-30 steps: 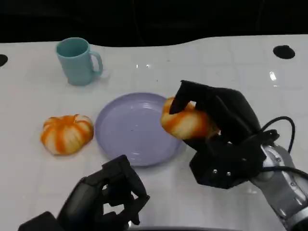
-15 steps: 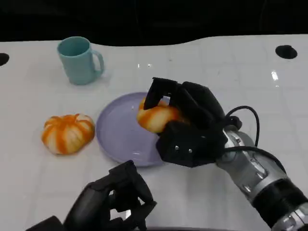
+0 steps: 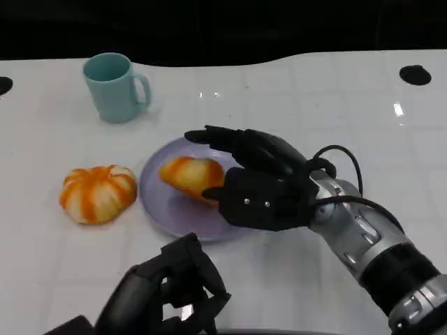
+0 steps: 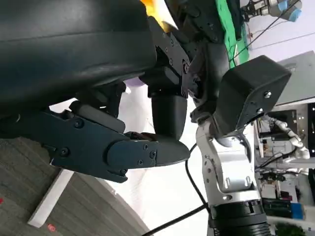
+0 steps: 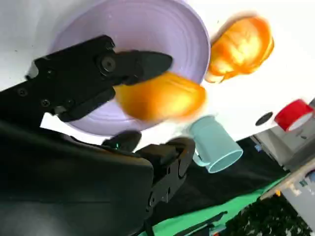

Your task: Grasp the bread from the table and place it into the plate.

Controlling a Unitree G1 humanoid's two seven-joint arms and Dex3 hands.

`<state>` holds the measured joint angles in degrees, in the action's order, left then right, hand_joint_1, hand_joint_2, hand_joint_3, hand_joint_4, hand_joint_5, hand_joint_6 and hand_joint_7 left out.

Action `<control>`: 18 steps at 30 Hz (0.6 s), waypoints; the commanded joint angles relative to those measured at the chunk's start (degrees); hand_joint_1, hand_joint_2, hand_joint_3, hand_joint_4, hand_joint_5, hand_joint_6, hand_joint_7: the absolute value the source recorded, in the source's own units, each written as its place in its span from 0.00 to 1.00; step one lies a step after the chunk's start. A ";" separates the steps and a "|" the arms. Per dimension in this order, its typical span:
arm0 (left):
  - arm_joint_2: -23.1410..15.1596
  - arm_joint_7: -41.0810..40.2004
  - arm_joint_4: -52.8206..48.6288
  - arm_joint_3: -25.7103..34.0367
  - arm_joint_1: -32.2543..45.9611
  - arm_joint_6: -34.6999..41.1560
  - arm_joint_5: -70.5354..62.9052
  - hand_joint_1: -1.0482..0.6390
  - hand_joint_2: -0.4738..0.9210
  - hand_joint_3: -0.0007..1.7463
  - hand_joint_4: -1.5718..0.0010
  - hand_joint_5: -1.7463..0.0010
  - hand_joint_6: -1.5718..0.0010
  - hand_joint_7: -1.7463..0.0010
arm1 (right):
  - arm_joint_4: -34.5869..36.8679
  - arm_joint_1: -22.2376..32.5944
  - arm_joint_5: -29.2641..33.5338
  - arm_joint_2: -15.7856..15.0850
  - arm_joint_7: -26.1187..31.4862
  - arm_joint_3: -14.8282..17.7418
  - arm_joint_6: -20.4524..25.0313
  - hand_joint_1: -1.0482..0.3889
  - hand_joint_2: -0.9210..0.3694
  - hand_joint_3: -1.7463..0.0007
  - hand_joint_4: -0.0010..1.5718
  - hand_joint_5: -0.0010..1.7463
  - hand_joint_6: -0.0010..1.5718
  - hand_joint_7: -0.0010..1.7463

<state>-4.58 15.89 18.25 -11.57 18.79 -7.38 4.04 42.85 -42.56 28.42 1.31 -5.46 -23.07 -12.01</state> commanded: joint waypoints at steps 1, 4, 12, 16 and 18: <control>-0.62 -0.50 0.67 0.31 0.37 -0.16 -0.30 0.32 1.00 0.25 0.58 0.00 0.70 0.00 | -4.40 1.68 -1.09 -1.30 -2.69 0.08 1.80 0.21 0.00 0.78 0.00 0.00 0.05 0.00; -0.64 -0.47 0.50 0.44 0.22 -0.47 -0.31 0.31 1.00 0.25 0.58 0.00 0.70 0.00 | -7.27 2.76 -1.60 -1.72 -4.57 0.27 3.04 0.20 0.00 0.77 0.00 0.00 0.04 0.00; -0.71 -0.47 0.26 0.61 -0.01 -0.76 -0.48 0.31 1.00 0.25 0.57 0.00 0.69 0.01 | -14.64 6.05 -2.30 -4.01 -7.53 0.49 4.53 0.21 0.00 0.78 0.01 0.00 0.05 0.00; -0.51 -0.30 0.24 0.64 -0.06 -0.50 0.14 0.31 1.00 0.25 0.57 0.00 0.69 0.00 | -19.92 8.90 -3.22 -6.06 -8.65 1.20 3.99 0.21 0.00 0.78 0.02 0.01 0.05 0.01; -0.55 -0.33 0.35 0.61 -0.11 -0.16 0.09 0.31 1.00 0.25 0.57 0.00 0.69 0.01 | -23.37 10.76 -4.19 -7.17 -9.40 1.81 3.99 0.21 0.00 0.78 0.02 0.01 0.05 0.01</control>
<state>-4.62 15.89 18.34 -11.31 18.80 -7.55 4.05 23.34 -33.82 25.79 -4.09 -13.95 -22.50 -7.86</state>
